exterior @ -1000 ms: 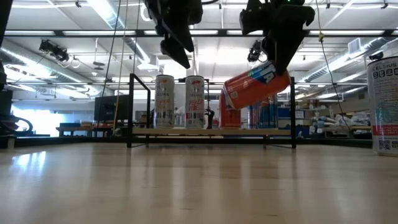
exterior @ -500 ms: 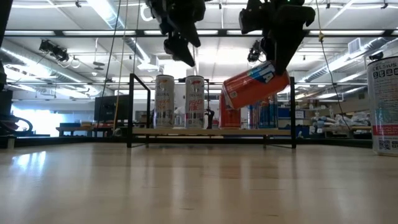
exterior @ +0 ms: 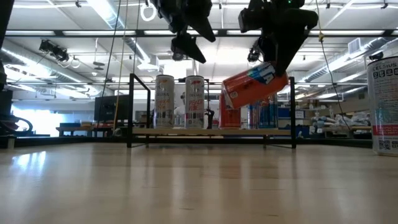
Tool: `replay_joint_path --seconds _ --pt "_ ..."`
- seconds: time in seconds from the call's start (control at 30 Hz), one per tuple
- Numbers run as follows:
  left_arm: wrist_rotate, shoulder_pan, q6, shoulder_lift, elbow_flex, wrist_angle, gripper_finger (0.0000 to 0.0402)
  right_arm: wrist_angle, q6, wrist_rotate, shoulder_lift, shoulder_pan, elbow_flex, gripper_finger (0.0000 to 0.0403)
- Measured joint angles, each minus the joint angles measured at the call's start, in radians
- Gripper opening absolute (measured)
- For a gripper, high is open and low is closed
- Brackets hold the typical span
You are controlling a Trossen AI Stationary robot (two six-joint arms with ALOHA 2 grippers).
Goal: Place canned beverage on shelf
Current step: Put the orange soda can aligned with the other orange soda can on the shelf
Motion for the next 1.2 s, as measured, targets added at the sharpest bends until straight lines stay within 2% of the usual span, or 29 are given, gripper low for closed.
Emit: replay_joint_path --seconds 0.37,0.53,0.83,1.2 --pt "0.176 0.013 0.117 0.069 0.001 0.031 0.039 0.025 -0.094 -0.053 0.0 -0.037 0.002 0.0293" --pt "0.175 0.003 0.228 0.073 0.0 0.043 0.039 0.039 -0.116 -0.109 0.0 -0.047 0.002 0.0293" --pt "0.137 -0.035 0.394 0.097 0.0 0.074 0.039 0.058 -0.093 -0.113 0.0 -0.033 0.002 0.0293" --pt "0.13 -0.039 0.397 0.156 0.001 0.133 0.039 0.076 -0.084 -0.114 0.0 0.002 0.003 0.0293"
